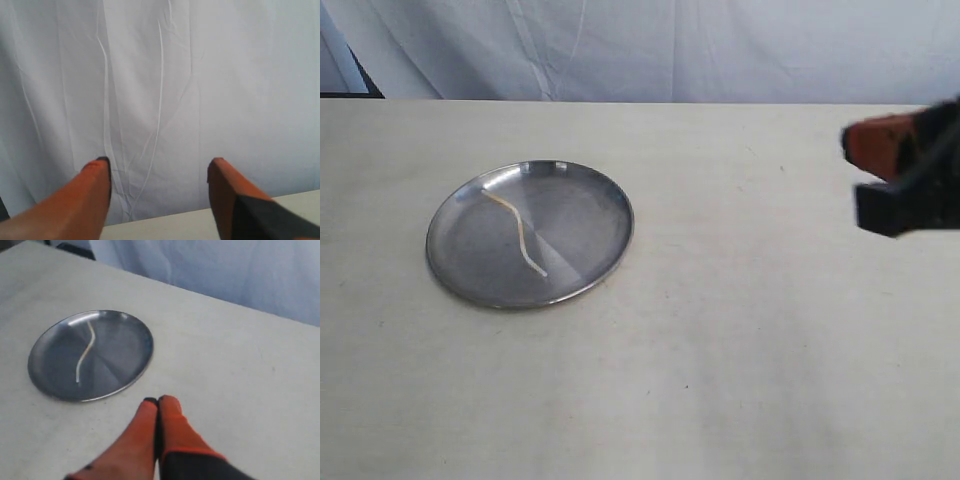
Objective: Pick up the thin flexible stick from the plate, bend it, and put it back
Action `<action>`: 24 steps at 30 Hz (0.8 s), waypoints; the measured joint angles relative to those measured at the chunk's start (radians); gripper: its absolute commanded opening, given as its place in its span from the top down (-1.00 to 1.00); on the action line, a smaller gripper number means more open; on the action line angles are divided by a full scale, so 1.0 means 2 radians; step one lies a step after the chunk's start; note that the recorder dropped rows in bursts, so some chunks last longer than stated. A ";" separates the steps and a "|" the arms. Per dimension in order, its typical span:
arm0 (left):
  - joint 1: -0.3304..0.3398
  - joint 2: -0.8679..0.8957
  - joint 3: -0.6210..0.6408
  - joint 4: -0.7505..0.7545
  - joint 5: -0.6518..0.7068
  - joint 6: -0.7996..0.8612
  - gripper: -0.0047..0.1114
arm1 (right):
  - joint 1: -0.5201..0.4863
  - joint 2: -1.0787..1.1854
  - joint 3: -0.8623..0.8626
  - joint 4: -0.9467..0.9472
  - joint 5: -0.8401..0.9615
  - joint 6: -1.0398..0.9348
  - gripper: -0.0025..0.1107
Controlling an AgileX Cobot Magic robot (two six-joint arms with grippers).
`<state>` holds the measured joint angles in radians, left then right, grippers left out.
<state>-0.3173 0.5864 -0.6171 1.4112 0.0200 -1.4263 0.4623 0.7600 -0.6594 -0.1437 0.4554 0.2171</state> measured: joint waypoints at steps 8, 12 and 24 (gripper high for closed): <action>0.000 0.000 0.000 0.000 0.000 0.000 -0.04 | -0.151 -0.262 0.174 0.060 -0.025 0.002 0.95; 0.000 0.000 0.000 0.000 0.000 0.000 -0.04 | -0.204 -0.354 0.207 0.061 -0.015 0.002 0.95; 0.000 0.000 0.000 0.000 0.000 0.000 -0.04 | -0.234 -0.377 0.319 0.087 -0.011 0.001 0.95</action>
<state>-0.3173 0.5864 -0.6171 1.4112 0.0200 -1.4263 -0.0055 0.0053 -0.0214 0.0302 0.4334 0.2200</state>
